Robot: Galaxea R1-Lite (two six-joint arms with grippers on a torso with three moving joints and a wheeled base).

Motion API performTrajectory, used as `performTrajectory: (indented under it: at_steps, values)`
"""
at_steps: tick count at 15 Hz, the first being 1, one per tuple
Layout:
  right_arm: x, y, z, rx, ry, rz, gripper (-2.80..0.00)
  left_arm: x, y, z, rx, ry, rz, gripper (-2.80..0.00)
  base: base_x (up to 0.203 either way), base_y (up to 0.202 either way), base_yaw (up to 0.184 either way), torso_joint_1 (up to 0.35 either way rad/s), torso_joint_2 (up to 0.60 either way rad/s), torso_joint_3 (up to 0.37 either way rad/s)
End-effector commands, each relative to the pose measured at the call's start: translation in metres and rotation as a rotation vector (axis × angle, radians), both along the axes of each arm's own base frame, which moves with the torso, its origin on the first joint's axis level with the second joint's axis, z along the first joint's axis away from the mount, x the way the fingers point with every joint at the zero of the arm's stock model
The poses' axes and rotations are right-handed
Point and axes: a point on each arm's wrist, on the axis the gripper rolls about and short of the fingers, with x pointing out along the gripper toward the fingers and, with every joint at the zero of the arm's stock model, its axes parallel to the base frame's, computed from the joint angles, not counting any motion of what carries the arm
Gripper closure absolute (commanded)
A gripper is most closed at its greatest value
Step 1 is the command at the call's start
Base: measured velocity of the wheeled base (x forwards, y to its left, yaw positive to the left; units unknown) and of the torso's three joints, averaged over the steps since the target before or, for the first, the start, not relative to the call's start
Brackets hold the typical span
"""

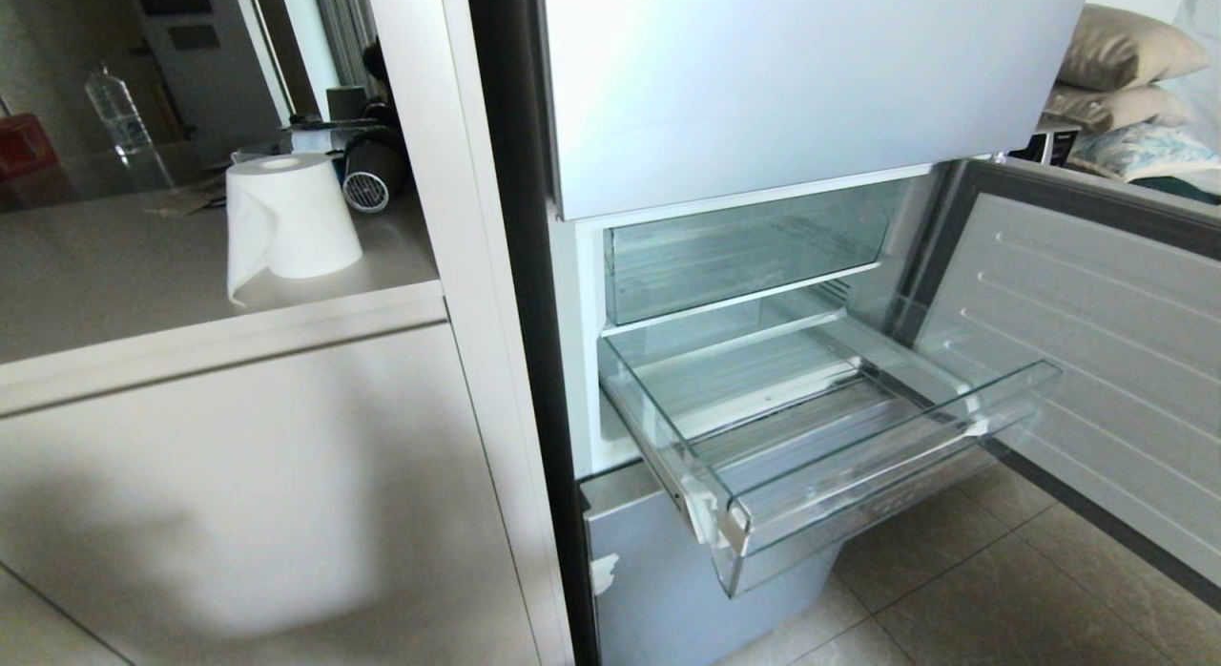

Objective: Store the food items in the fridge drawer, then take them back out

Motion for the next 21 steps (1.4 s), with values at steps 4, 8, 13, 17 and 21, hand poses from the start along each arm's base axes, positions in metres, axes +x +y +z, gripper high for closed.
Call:
performTrajectory:
  at_steps: [4,8,13,17,21]
  values:
    - [-0.004,-0.066,-0.091,0.183,0.050,-0.011,0.00,0.000,0.000,0.000,0.000,0.000,0.000,0.00,0.000,0.000,0.000,0.000,0.00,0.000]
    - [-0.026,-0.102,-0.141,0.227,0.119,-0.038,0.00,0.000,0.000,0.000,0.000,0.001,0.000,0.00,0.000,0.000,0.000,0.000,0.00,0.000]
    - [-0.046,-0.118,-0.176,0.265,0.160,-0.048,0.00,0.000,0.000,0.000,0.000,0.001,0.000,0.00,0.000,0.000,0.000,0.000,0.00,0.000]
    - [-0.046,-0.122,-0.199,0.258,0.190,-0.026,0.00,0.000,0.000,0.000,0.000,0.000,0.000,0.00,0.000,0.000,0.000,0.000,0.00,0.000]
    - [-0.045,-0.122,-0.208,0.269,0.201,-0.013,0.00,0.000,0.000,0.000,0.000,0.000,0.000,0.00,0.000,0.000,0.000,0.000,0.00,0.000]
